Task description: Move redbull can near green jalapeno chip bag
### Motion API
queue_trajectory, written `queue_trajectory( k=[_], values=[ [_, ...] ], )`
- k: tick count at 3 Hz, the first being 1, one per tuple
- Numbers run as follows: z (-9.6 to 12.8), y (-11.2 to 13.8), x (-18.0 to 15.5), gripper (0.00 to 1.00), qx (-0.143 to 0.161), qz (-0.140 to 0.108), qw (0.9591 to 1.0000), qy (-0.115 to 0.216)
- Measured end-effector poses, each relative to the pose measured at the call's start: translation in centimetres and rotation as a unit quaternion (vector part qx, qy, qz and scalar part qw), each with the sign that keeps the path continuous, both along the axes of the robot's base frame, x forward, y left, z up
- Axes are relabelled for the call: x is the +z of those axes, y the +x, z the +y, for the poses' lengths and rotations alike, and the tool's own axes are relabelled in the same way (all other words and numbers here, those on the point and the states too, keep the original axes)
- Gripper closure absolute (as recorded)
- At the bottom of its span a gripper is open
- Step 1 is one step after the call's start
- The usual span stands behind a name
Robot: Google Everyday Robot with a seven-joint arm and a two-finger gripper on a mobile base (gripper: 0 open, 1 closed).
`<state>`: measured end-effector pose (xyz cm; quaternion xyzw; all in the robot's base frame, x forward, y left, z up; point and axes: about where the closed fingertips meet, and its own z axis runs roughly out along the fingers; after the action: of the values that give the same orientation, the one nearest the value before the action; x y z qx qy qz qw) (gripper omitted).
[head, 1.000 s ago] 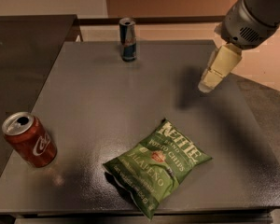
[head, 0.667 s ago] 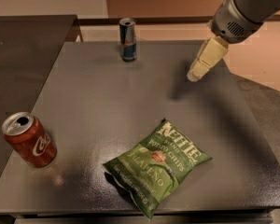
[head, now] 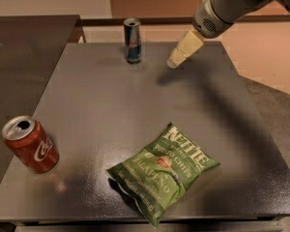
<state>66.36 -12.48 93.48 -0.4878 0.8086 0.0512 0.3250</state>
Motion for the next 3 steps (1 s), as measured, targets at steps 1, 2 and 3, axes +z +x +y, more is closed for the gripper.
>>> queue_trajectory(
  k=[1, 2, 3],
  values=[
    [2.0, 3.2, -0.9, 0.0, -0.019, -0.018, 0.9994, 0.024],
    [4.3, 6.1, -1.9, 0.0, -0.029, -0.034, 0.9974, 0.056],
    [6.4, 8.3, -2.7, 0.0, -0.029, -0.036, 0.9944, 0.095]
  ],
)
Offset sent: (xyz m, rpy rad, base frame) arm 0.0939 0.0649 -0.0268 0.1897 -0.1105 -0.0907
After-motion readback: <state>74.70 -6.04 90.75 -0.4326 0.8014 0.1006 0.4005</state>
